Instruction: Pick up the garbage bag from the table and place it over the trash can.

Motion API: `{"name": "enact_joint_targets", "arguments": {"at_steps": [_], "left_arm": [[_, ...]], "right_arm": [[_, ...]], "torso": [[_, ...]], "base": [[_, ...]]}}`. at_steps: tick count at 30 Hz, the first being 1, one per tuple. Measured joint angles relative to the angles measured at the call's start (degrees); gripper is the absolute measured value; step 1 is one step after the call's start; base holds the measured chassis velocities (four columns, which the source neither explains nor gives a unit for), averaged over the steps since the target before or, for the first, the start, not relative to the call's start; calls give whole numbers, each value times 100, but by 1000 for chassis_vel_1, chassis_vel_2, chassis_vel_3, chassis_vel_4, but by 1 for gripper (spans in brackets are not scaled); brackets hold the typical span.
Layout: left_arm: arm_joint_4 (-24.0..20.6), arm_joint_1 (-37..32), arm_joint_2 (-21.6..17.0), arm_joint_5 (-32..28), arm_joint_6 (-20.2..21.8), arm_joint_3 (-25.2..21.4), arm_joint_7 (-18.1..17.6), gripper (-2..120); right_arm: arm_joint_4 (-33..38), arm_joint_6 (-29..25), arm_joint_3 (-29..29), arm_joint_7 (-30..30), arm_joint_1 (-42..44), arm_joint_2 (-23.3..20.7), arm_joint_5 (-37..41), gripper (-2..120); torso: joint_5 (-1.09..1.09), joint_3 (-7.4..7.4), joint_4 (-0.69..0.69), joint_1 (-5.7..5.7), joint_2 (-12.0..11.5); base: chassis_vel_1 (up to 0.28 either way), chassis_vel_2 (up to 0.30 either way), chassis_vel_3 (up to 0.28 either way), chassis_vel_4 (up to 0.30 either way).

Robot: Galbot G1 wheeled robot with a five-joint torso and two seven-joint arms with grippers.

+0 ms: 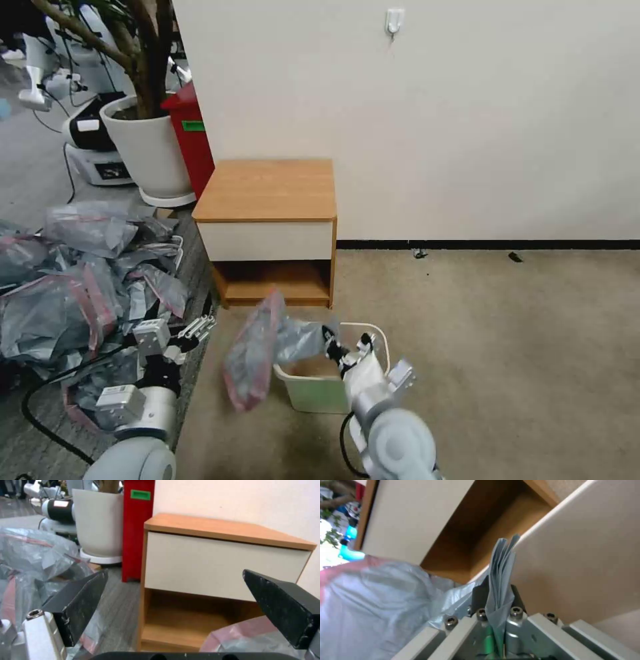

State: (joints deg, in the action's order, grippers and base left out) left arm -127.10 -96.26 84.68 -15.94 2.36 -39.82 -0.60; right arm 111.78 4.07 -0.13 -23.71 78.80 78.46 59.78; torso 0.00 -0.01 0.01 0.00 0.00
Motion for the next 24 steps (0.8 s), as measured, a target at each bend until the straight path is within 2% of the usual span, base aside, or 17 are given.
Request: {"name": "enact_joint_targets", "arguments": {"at_steps": [9, 12, 17, 19, 21, 24], "left_arm": [[-19, 0, -22, 28, -19, 94, 19, 100], [30, -2, -9, 89, -53, 161, 32, 100], [47, -24, -2, 137, -83, 229, 44, 100], [60, -44, -13, 175, -98, 283, 55, 100], [70, -48, -19, 196, -105, 312, 60, 100], [93, -55, -22, 257, -116, 389, 80, 100]], "right_arm": [[-35, -41, -87, 45, 43, -334, -667, 0], [-7, -34, -91, 60, 130, -413, -943, 13], [30, -34, -55, 76, 208, -479, -1111, 24], [107, -34, -2, 90, 255, -545, -1246, 37], [145, -34, 21, 96, 271, -575, -1299, 41], [233, -28, 89, 98, 318, -646, -1403, 56]], "torso": [[0, 0, 0, 0, 0], [0, 1, 0, 0, 0], [1, 0, -1, 0, 0], [0, 1, -1, 0, 0], [1, 1, -1, 0, 0], [1, 1, -1, 0, 0]], "base": [[0, 0, 0, 0], [0, 0, 0, 0], [0, 0, 0, 0], [0, 0, 0, 0], [0, 0, 0, 0], [0, 0, 0, 0]]}}
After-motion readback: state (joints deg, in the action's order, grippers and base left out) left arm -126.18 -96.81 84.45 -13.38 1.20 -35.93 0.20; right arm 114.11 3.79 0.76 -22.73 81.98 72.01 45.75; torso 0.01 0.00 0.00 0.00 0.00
